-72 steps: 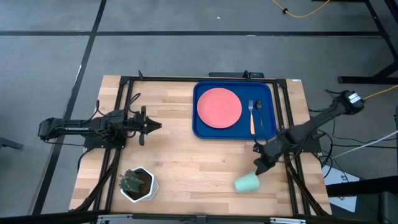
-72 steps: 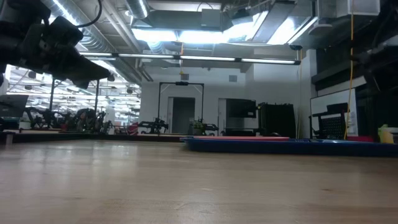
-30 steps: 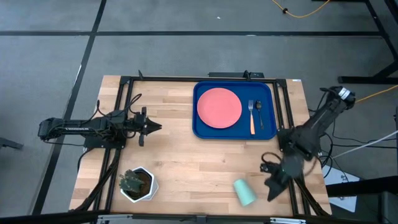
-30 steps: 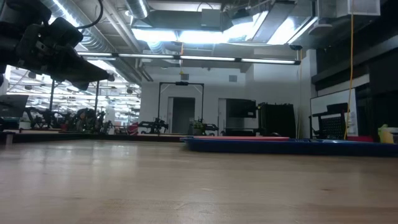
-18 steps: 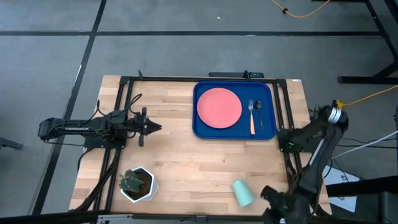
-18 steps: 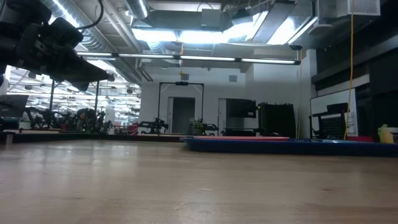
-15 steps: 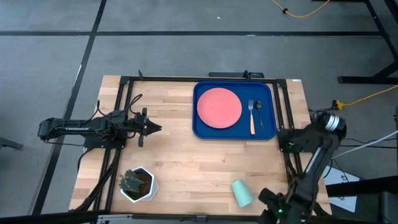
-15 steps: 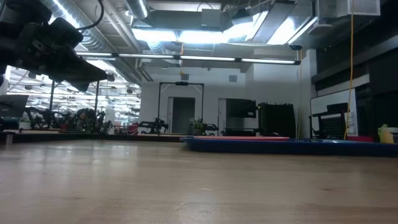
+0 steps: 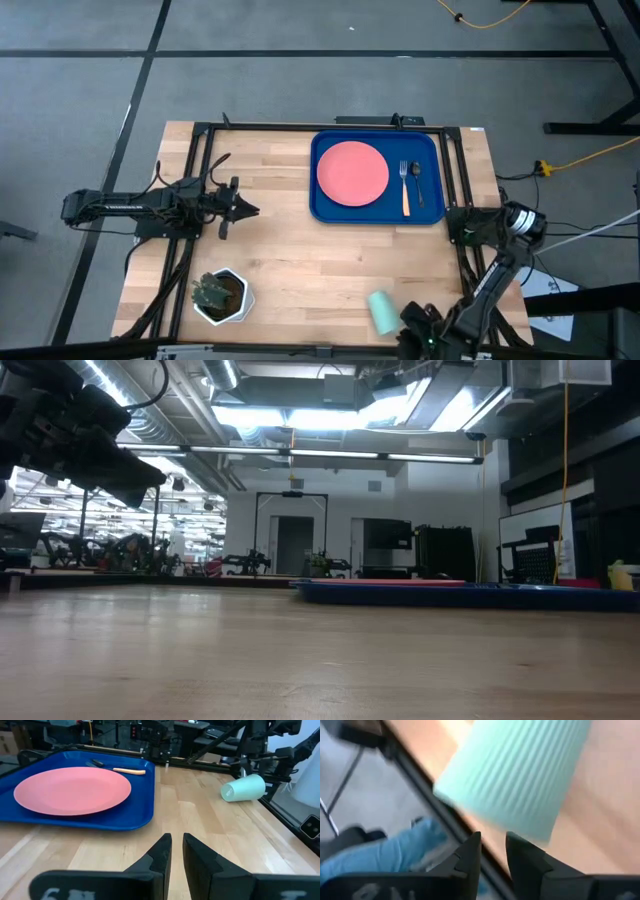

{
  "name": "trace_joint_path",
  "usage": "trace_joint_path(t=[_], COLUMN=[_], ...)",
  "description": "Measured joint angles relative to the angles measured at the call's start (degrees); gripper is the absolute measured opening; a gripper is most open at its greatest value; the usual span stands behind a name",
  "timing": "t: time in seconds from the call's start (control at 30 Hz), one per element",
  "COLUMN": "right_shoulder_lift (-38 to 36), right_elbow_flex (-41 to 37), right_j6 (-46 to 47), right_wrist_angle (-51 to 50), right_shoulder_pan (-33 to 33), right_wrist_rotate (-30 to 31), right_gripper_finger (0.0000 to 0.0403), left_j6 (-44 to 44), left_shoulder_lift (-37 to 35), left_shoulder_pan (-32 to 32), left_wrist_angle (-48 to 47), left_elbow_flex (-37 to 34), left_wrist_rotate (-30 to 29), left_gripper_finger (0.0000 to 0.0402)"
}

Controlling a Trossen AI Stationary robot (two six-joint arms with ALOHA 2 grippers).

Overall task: Pick and place plate/cup/fork/spoon on tray
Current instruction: Put the green cup on the dark blue tray to the top right of the pink plate

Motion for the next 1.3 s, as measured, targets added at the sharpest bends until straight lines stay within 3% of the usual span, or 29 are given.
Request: trace_joint_path(t=[0.3,0.53,0.87,1.1,1.3], right_shoulder_lift=[0.0,0.0,-0.5,-5.3,-7.5], right_elbow_flex=[-0.2,-0.2,-0.3,-0.3,-0.2], right_j6=[0.0,-0.4,-2.7,4.8,3.3], right_wrist_angle=[-10.4,-19.1,-25.3,-33.1,-27.4], right_shoulder_pan=[-3.5,-7.5,-10.9,-9.7,-8.9], right_wrist_rotate=[3.2,10.8,8.6,9.0,12.2], right_gripper_finger=[0.0095,0.0095,0.0095,0.0095,0.0095], left_j6=[0.0,0.2,0.1,0.0,0.1], left_shoulder_lift=[0.0,0.0,0.1,0.1,0.1], left_shoulder_pan=[0.0,0.0,0.0,0.0,0.0], left_wrist_angle=[-0.3,-1.7,-2.5,-2.6,-2.6], left_elbow_flex=[0.0,0.0,0.0,0.0,0.0], left_wrist_rotate=[0.0,0.0,-0.2,-0.1,-0.1], left_gripper_finger=[0.0041,0.0041,0.0041,0.0041,0.0041])
